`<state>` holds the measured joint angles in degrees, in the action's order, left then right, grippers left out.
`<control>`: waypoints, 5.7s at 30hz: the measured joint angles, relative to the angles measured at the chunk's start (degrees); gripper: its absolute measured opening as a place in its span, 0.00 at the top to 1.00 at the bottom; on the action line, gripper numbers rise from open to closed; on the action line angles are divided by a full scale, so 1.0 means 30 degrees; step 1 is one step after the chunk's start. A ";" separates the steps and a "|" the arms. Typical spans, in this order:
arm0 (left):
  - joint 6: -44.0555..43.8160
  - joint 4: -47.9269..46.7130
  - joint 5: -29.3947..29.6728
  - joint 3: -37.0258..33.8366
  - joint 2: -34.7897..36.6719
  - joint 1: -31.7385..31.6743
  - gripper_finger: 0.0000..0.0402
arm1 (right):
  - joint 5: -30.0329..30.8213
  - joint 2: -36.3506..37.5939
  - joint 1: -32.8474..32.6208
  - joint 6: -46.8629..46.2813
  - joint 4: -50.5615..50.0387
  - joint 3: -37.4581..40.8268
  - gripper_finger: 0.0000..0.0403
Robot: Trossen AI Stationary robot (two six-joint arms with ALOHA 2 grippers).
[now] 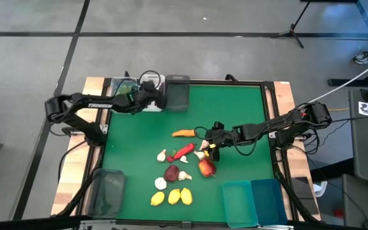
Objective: Sort produce into baskets
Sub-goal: Put the orange chili pepper into the top black bin, then put the red chili pepper into the top black bin
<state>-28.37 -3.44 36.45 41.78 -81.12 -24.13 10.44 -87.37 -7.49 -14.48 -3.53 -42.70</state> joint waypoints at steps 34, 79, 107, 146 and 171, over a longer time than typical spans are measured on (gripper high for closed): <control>0.8187 0.7792 -1.2152 0.0015 -0.4977 0.4678 0.34 | -0.0007 0.0000 -0.0004 -0.0080 0.0153 0.0000 0.21; 0.0341 0.8048 -0.8063 0.0131 -0.4478 0.4883 0.72 | 0.0000 0.0000 0.0000 -0.0080 -0.0015 0.0000 0.21; -0.6493 0.5380 0.2499 0.2820 -0.4731 0.1627 0.71 | 0.0007 0.0000 0.0000 0.0341 0.0168 0.0005 0.21; -0.3045 0.5410 -0.0842 0.2820 -0.4614 0.1223 0.38 | 0.0007 0.0000 -0.0004 -0.0087 0.0149 0.0007 0.21; 0.2572 0.3062 -0.5202 0.2831 -0.5058 1.0545 0.40 | 0.0007 -0.0007 0.0000 -0.0080 0.0202 0.0007 0.21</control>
<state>-20.65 5.74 20.84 50.27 -96.29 7.51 10.46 -87.39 -7.49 -14.72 -2.93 -42.68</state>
